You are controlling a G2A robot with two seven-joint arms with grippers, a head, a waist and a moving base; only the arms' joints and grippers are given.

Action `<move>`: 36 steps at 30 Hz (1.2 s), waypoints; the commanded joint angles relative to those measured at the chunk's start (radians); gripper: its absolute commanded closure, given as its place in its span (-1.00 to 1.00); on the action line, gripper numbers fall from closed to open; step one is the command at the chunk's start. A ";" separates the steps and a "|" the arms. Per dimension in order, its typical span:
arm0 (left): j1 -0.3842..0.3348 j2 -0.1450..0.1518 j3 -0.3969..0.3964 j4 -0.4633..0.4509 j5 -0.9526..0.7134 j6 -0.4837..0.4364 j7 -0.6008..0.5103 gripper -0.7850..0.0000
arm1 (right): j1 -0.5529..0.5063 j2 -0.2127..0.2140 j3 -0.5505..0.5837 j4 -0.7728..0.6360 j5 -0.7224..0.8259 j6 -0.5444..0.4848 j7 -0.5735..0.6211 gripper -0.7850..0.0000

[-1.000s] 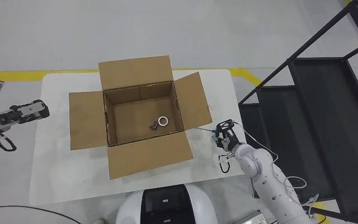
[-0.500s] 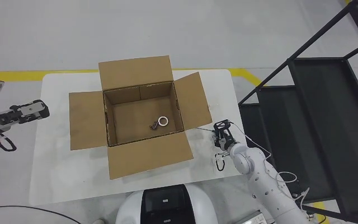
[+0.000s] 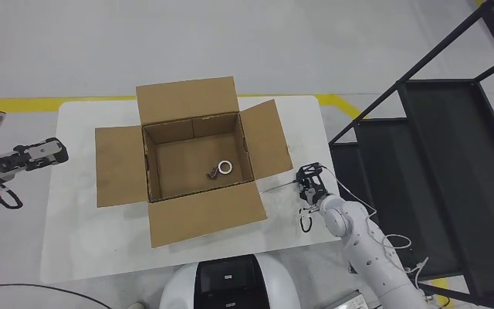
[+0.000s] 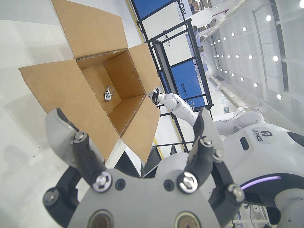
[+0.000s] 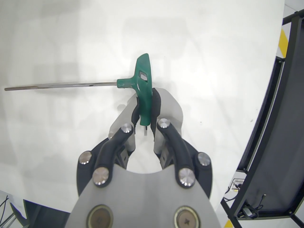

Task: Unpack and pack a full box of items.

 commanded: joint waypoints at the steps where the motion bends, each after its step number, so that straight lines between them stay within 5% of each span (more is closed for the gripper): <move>1: 0.000 0.000 0.000 0.000 0.000 0.000 0.000 -1.00 | -0.005 0.002 0.024 -0.012 0.025 -0.001 -0.006 1.00; 13: 0.000 0.000 0.000 0.000 0.000 0.000 0.000 -1.00 | -0.137 0.031 0.314 -0.261 0.167 0.013 -0.060 1.00; 19: 0.000 0.000 0.000 0.000 0.000 0.000 0.000 -1.00 | -0.177 0.023 0.390 -0.416 0.273 0.069 -0.206 1.00; 27: 0.000 0.000 0.000 0.000 0.000 0.000 0.000 -1.00 | -0.090 0.006 0.192 -0.563 0.292 -0.017 -0.220 1.00; 36: 0.000 0.000 0.000 0.000 0.000 0.000 0.000 -1.00 | 0.198 -0.036 -0.231 -0.443 0.150 -0.080 -0.059 1.00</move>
